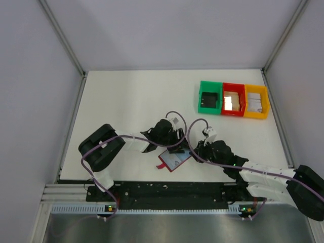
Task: Take the credit cards out of the card holder
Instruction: Remove the credit card from the card holder.
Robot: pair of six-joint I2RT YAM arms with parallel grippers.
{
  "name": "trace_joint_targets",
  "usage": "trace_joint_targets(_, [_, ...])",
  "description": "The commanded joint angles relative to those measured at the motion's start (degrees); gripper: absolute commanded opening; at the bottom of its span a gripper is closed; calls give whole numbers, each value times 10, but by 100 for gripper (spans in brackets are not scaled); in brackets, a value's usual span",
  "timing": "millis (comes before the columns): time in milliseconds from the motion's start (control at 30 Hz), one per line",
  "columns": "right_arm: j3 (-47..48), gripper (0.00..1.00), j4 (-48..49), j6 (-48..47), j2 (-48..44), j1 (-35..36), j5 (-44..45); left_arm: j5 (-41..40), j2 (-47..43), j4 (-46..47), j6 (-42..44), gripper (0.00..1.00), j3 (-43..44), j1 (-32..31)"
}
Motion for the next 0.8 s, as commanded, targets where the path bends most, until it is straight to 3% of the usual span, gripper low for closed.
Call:
trace_joint_targets(0, [-3,15,146,51,14,-17,-96,-30,-3,50,7,63,27,-3])
trace_joint_targets(200, [-6,15,203,75,56,-43,-125,-36,-13,87,-4,63,16,-1])
trace_joint_targets(767, [-1,14,336,120,186,-78,-154,-95,-116,80,16,63,-28,14])
